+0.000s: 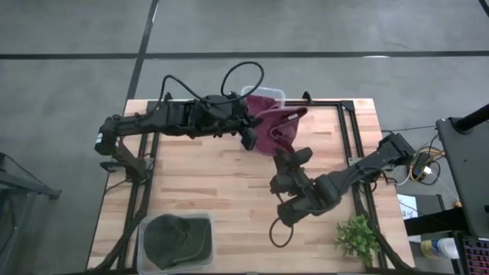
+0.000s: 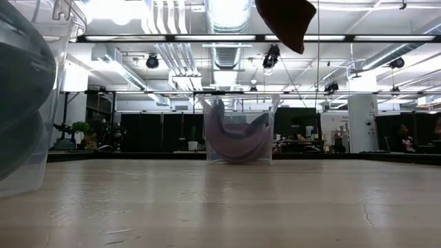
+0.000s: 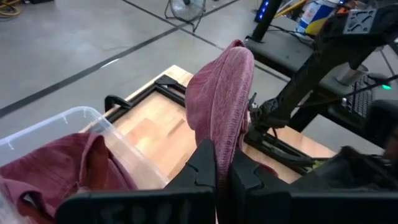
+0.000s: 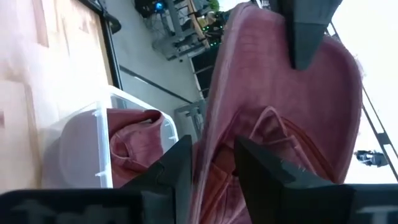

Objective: Pick & Place hat
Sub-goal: Put the red cap into the top transparent bin

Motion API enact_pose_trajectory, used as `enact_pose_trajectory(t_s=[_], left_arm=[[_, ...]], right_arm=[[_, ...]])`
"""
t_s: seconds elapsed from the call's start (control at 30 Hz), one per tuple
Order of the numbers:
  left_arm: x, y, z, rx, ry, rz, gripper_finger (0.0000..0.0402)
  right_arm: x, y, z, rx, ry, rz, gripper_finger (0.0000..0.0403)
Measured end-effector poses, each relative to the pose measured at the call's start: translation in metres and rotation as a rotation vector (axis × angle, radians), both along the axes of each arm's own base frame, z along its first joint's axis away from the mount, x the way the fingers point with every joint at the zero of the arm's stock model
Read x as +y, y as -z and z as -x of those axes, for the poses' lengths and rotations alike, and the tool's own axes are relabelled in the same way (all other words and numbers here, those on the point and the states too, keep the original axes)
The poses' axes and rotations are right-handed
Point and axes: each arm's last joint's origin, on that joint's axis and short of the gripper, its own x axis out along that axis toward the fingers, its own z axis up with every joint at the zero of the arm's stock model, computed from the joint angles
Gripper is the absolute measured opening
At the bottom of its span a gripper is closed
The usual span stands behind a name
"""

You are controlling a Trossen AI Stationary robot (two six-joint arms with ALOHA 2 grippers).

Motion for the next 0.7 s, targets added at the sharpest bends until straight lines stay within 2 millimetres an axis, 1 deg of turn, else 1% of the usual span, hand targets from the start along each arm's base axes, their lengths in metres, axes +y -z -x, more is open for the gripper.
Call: enact_pose_trajectory(t_s=[0.1,0.17,0.23,0.3,0.33,0.43,0.7], left_arm=[[-0.002,0.0023,-0.0031,-0.02,0.027,0.013,0.0005],[-0.0033,0.0051,-0.0052,-0.026,0.043,0.02,0.0005],[-0.0033,0.0072,-0.0058,-0.02,0.045,0.021,0.0005],[-0.003,0.0092,-0.0065,-0.015,0.041,0.022,0.0005],[-0.0026,0.0097,-0.0064,-0.012,0.039,0.023,0.0005],[-0.0028,0.0099,-0.0064,-0.01,0.045,0.024,0.0005],[-0.0037,0.0089,-0.0058,-0.007,0.078,0.038,0.0007]], right_arm=[[-0.0004,0.0004,-0.0012,-0.001,0.001,-0.001,0.0106],[-0.0021,-0.0009,-0.0023,-0.031,0.01,-0.019,0.0094],[-0.0033,-0.0019,-0.002,-0.056,0.011,-0.052,0.0068],[-0.0049,-0.0037,-0.0013,-0.071,0.011,-0.074,0.0028],[-0.0056,-0.0051,-0.0004,-0.075,0.011,-0.076,0.0021],[-0.0055,-0.0058,0.0002,-0.074,0.009,-0.079,0.0013],[-0.0034,-0.0076,0.0025,-0.043,-0.031,-0.131,0.0011]])
